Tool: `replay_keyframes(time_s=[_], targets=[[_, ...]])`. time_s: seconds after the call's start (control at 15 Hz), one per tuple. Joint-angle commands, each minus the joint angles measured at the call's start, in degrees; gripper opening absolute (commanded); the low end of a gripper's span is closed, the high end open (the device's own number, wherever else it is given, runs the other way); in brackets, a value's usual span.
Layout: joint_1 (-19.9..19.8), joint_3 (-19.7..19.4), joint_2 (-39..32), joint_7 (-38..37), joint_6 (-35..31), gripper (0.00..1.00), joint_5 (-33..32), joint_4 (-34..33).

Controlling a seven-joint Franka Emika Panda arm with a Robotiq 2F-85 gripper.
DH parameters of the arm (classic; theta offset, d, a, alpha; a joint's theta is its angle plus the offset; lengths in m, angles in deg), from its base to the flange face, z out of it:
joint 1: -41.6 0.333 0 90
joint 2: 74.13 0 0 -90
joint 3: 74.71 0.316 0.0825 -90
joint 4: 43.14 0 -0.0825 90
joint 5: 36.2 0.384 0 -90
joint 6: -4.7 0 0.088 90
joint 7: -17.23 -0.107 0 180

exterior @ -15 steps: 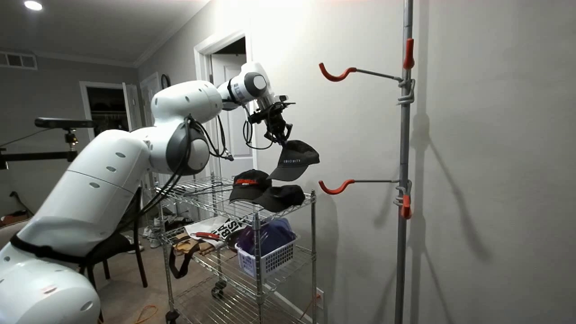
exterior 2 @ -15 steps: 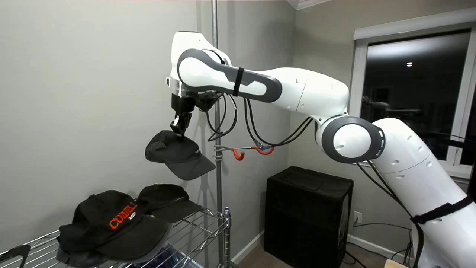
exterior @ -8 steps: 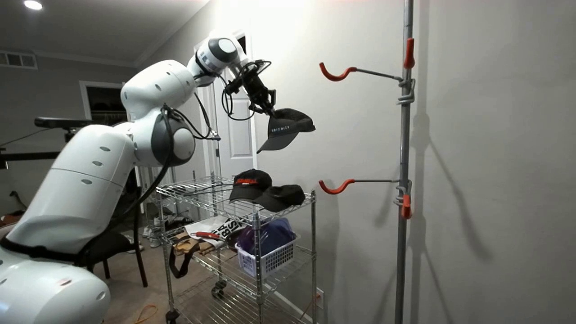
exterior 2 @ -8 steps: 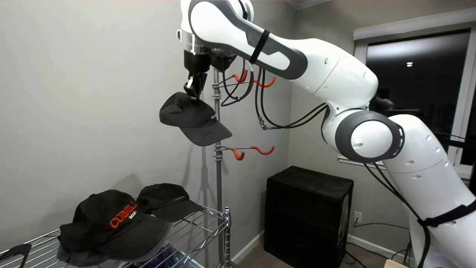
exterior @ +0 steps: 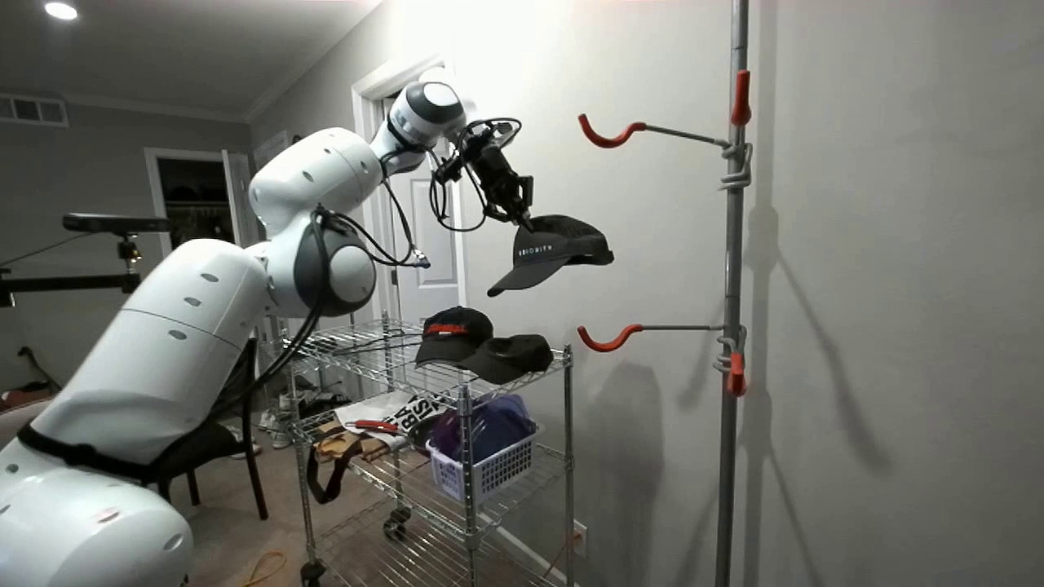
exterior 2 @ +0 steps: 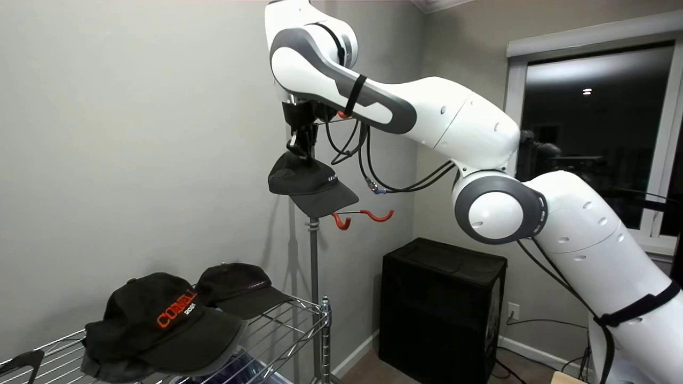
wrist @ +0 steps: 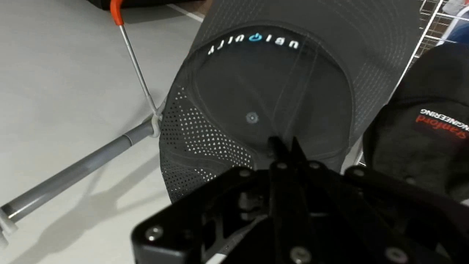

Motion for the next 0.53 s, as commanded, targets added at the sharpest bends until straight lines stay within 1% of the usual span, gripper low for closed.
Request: replay_keyframes(time_s=[0.0, 0.27, 0.4, 0.47], targets=[[-2.88, -0.96, 0.08, -0.63, -1.32, 0.01, 2.08, 1.51], [-6.37, -0.17, -1.62, -1.85, -1.41, 0.01, 5.35, 0.48], [-6.53, -0.54, -2.12, -4.20, 1.24, 0.01, 6.48, 0.92], [-6.21, -1.63, -2.52, -5.50, 3.02, 0.01, 5.54, 0.90]])
